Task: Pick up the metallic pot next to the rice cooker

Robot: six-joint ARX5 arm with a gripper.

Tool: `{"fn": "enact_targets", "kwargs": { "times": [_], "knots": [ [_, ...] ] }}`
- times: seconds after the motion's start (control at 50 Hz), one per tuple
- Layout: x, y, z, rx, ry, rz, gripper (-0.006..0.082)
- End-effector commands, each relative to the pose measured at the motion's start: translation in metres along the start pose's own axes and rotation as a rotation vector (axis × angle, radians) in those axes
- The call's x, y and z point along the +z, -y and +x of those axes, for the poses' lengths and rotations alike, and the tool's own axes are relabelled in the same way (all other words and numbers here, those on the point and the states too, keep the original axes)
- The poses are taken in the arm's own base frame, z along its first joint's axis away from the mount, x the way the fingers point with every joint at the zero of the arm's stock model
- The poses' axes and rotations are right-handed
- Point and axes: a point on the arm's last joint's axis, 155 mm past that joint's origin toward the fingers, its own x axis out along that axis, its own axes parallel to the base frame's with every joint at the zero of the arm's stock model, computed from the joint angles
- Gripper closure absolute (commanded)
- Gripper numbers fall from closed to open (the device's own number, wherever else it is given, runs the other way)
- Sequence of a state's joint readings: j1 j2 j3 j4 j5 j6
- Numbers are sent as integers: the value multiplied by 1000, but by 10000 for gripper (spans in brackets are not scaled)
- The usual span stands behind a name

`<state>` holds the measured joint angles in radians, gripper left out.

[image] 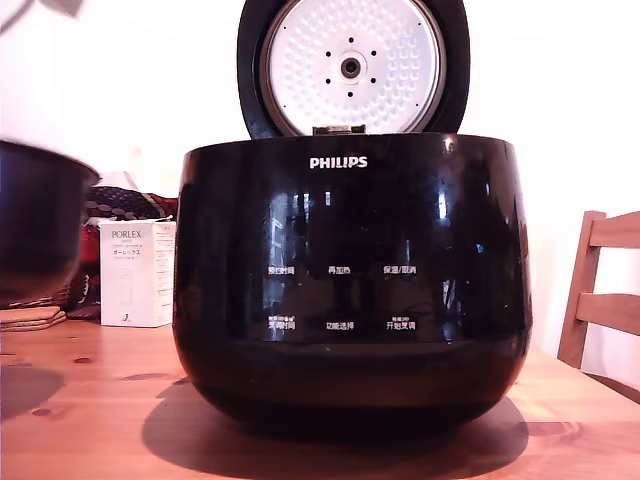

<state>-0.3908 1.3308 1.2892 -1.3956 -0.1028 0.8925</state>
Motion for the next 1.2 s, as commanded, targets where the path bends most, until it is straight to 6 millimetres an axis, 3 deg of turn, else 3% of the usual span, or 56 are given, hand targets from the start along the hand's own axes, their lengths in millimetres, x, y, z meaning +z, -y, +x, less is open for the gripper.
{"fn": "enact_targets", "kwargs": {
  "times": [0.0,0.22,0.42,0.82,1.18],
  "knots": [
    [17,-22,-35,123,111,-41,791],
    [47,-29,-78,193,244,-63,791],
    [63,-28,-101,229,308,-48,791],
    [87,-4,-107,204,350,17,791],
    [88,-2,-108,209,348,27,791]
  ]
}}
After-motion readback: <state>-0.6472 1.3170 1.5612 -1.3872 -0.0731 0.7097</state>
